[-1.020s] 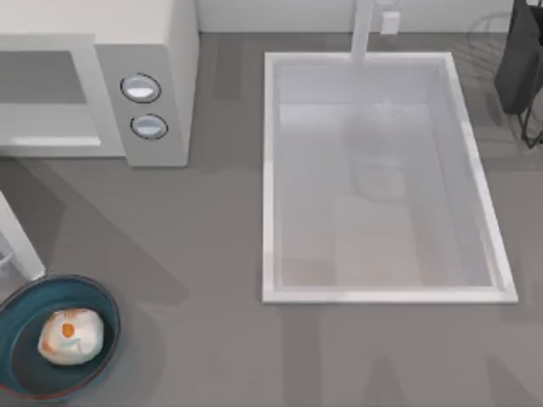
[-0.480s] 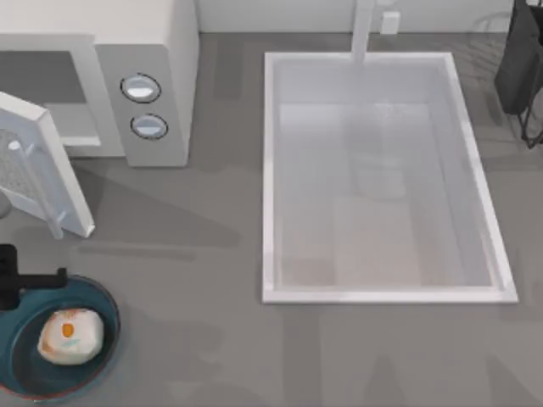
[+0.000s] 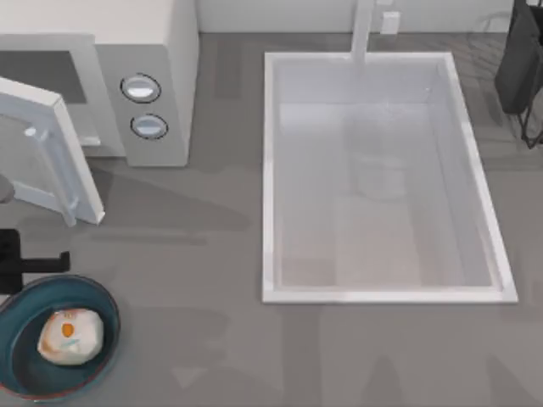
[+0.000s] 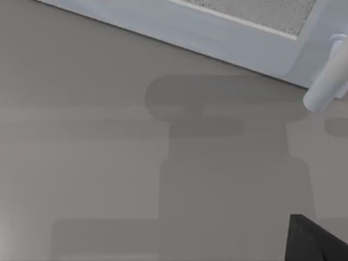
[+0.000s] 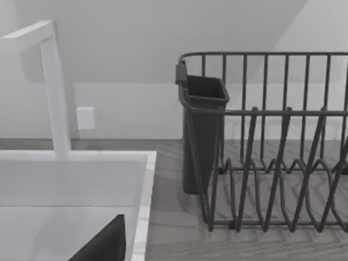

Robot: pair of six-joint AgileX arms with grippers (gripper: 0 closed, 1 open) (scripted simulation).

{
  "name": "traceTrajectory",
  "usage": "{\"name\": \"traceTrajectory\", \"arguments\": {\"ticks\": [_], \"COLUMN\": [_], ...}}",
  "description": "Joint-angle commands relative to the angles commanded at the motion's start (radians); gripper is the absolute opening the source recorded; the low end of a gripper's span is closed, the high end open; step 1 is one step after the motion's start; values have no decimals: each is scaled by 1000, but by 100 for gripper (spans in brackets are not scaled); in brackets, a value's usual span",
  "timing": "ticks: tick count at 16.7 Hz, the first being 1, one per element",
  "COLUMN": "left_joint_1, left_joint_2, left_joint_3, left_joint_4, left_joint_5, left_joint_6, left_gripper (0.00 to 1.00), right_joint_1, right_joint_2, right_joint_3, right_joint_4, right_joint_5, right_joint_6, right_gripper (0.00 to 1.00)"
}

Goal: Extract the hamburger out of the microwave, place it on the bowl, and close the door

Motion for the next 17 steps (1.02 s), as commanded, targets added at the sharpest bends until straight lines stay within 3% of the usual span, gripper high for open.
{"name": "traceTrajectory", "arguments": {"ticks": [8, 17], "left_joint_1": [-8, -7], "left_joint_2": [402, 474], "left_joint_3": [224, 286], "left_joint_4": [160, 174], "left_joint_5": [-3, -4], "left_joint_6": [-1, -1], "left_gripper": [0, 0], "right_joint_1": [0, 0], "right_joint_2": [0, 0], "right_joint_3": [0, 0], "right_joint_4": [0, 0], "right_joint_5": [0, 0], "right_joint_6": [0, 0], "right_gripper": [100, 100]}}
